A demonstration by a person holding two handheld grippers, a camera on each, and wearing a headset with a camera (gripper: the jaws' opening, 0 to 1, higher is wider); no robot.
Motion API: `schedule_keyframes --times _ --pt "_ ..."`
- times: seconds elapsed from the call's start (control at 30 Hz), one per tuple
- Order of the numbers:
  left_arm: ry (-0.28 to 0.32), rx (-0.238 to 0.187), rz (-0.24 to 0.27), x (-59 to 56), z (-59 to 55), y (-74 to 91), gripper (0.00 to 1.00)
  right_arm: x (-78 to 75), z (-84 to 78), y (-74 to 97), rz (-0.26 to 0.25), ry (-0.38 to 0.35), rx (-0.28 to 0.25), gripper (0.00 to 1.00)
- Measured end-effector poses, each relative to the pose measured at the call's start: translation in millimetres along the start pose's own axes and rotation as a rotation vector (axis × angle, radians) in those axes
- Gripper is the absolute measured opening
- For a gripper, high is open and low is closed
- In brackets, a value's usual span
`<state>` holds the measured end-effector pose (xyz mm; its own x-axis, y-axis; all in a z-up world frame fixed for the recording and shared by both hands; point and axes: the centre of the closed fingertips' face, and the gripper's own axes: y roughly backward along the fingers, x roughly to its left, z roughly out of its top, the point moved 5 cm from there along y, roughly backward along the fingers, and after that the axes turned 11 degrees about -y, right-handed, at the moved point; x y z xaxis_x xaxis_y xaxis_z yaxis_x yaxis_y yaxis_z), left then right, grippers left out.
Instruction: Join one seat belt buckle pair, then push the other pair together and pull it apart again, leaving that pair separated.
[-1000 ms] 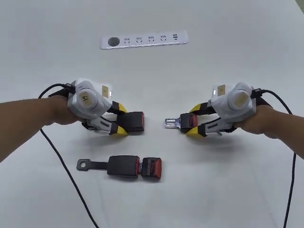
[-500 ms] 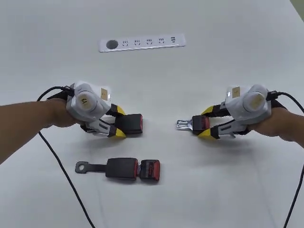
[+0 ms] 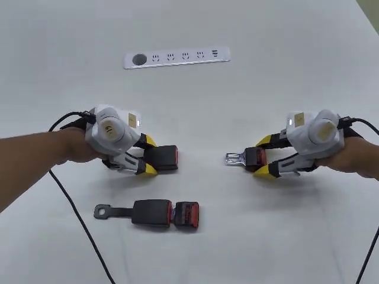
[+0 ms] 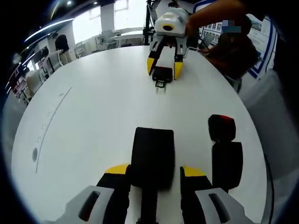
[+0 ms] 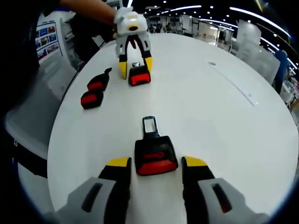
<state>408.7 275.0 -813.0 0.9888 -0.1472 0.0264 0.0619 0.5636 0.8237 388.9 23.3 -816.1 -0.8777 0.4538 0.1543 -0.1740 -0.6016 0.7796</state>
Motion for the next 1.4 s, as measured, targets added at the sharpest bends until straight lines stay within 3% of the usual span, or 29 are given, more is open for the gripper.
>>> schedule_keyframes --times 0.03,0.1,0.13,0.27,0.33,0.43,0.53,0.6,0.8,0.9,0.93,1.07,1.17,1.4 --pt "0.028 -0.003 -0.033 -3.9 2.7 0.5 0.51 2.9 3.5 2.1 0.004 -0.077 -0.041 0.50" --pt "0.131 -0.055 0.016 2.5 11.2 4.1 0.69 1.0 11.0 8.4 -0.030 -0.114 -0.121 0.59" --pt "0.148 -0.077 0.041 5.2 14.4 7.1 0.73 -0.5 11.8 10.6 -0.051 -0.121 -0.134 0.62" --pt "0.191 -0.099 0.101 5.3 16.4 20.0 0.77 -3.3 11.5 18.3 -0.144 -0.194 -0.185 0.72" --pt "0.274 -0.081 0.156 2.3 12.8 25.6 0.82 -5.3 10.7 23.0 -0.215 -0.220 -0.209 0.75" --pt "0.337 -0.144 0.245 -1.9 13.4 35.9 0.91 1.8 12.7 30.1 -0.265 -0.297 -0.296 0.80" --pt "0.423 -0.182 0.318 -11.0 11.6 49.2 0.96 9.2 12.1 34.9 -0.301 -0.284 -0.294 0.83" --pt "0.417 -0.176 0.347 -18.4 10.0 56.9 0.98 15.0 12.8 38.1 -0.323 -0.294 -0.305 0.84" --pt "0.471 -0.202 0.438 -35.5 8.5 77.8 1.00 23.1 15.6 45.4 -0.378 -0.339 -0.359 0.90" --pt "0.503 -0.235 0.490 -46.9 9.3 86.7 1.00 34.1 17.6 47.0 -0.393 -0.340 -0.375 0.93" --pt "0.511 -0.263 0.507 -53.4 10.0 89.2 1.00 36.6 18.4 48.3 -0.398 -0.343 -0.387 0.94" --pt "0.533 -0.254 0.526 -71.5 -0.5 95.5 1.00 50.6 18.9 53.0 -0.419 -0.346 -0.416 0.97" --pt "0.572 -0.293 0.562 -83.0 -8.4 105.4 1.00 60.9 18.5 55.7 -0.430 -0.350 -0.433 0.97" --pt "0.592 -0.309 0.600 -108.8 -17.0 118.7 1.00 88.3 18.1 58.4 -0.435 -0.330 -0.450 0.99"
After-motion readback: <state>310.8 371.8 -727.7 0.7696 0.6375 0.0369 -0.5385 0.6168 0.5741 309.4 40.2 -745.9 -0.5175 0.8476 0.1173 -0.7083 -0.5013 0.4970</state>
